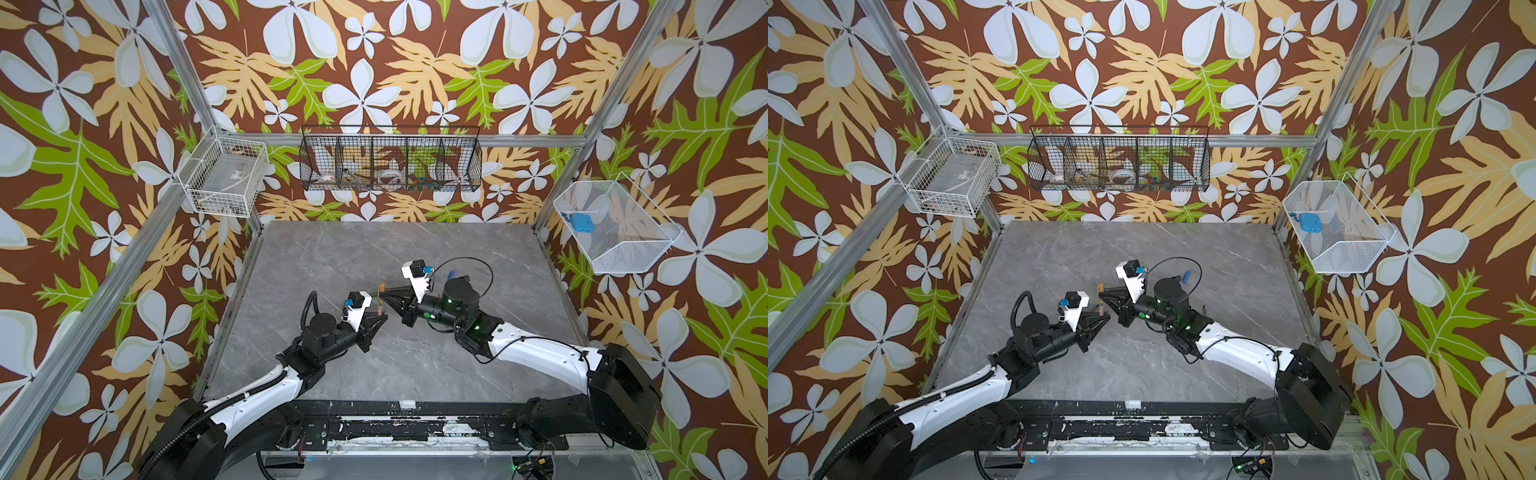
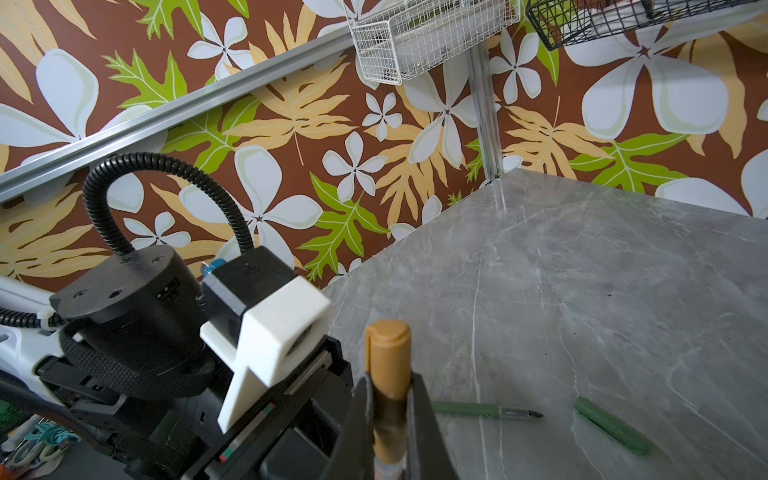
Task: Insert the pens into the pen caps
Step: 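Lower the orange cap with the right gripper onto the orange pen tip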
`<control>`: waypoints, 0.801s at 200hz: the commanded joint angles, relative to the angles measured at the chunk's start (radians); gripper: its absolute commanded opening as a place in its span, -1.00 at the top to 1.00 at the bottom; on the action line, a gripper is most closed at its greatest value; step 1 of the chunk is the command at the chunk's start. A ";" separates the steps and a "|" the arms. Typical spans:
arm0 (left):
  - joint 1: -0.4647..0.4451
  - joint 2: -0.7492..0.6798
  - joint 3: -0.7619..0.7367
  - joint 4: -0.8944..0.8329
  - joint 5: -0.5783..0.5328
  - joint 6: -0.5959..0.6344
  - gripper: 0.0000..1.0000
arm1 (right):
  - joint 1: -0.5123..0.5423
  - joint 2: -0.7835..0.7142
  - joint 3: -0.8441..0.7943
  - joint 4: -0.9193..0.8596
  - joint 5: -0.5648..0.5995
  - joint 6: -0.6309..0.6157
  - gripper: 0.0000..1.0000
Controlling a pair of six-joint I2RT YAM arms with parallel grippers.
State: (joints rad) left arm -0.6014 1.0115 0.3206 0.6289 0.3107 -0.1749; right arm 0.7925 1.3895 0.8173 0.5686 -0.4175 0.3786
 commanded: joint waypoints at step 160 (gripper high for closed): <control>0.000 0.020 0.017 0.015 -0.007 0.015 1.00 | -0.041 0.054 0.222 -0.251 -0.108 -0.052 0.07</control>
State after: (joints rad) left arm -0.6014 1.0332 0.3321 0.6254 0.2970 -0.1738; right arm 0.7490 1.4319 1.0241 0.3130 -0.4973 0.3325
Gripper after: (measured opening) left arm 0.130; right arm 0.473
